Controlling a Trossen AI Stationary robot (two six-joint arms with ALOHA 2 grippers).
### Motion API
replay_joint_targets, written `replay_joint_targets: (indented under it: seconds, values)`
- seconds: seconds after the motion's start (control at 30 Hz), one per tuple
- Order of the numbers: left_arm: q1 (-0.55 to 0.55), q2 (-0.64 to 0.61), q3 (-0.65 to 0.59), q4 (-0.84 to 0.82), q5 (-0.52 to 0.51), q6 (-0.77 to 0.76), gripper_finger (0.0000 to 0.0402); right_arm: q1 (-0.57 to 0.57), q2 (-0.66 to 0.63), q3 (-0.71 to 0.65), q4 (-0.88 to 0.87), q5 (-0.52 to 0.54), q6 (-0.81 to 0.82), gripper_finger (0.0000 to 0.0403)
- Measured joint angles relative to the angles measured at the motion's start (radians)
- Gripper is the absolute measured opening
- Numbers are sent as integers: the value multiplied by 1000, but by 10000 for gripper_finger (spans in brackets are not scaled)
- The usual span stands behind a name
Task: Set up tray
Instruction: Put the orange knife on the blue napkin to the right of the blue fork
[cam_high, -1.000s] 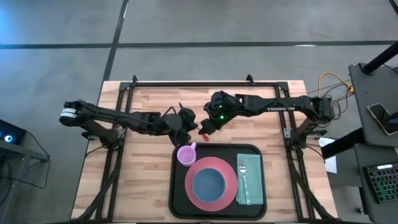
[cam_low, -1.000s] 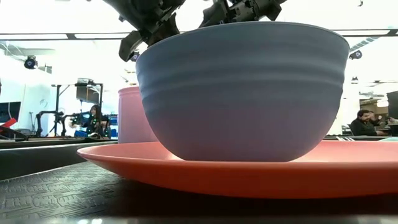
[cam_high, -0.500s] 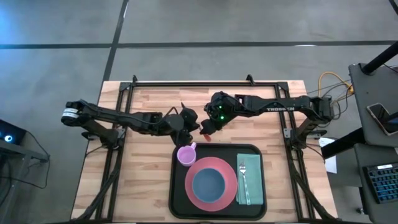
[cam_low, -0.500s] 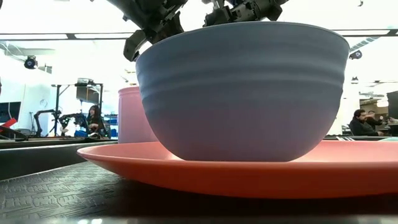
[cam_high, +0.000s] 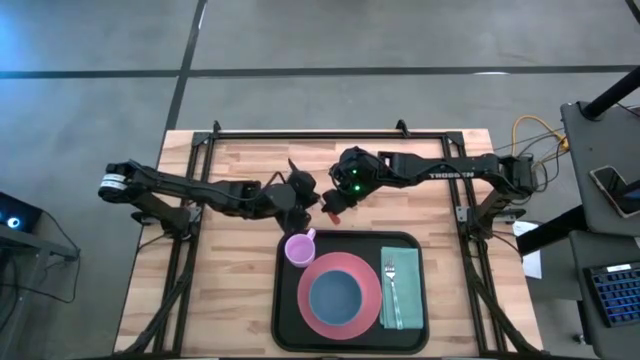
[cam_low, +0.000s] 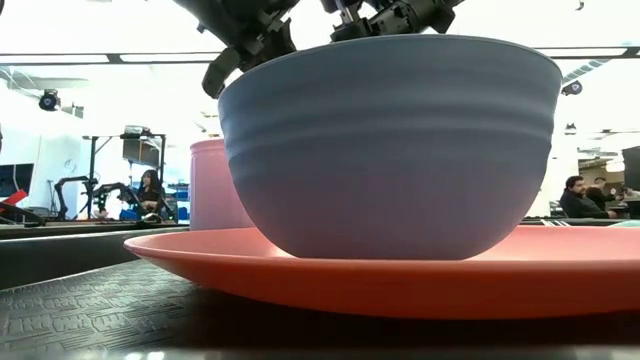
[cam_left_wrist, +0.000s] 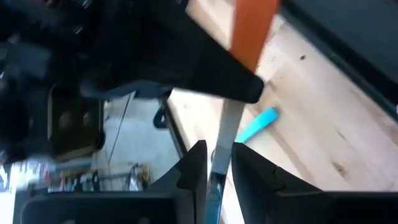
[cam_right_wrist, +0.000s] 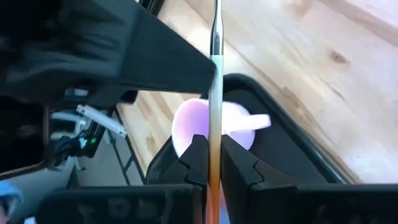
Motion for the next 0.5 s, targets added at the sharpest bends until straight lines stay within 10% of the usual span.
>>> replay_joint_targets:
  seconds: [0.5]
  values:
    - [4,-84,1,-159,-287,-485,102,154,-77,-2,-240,437,354,14]
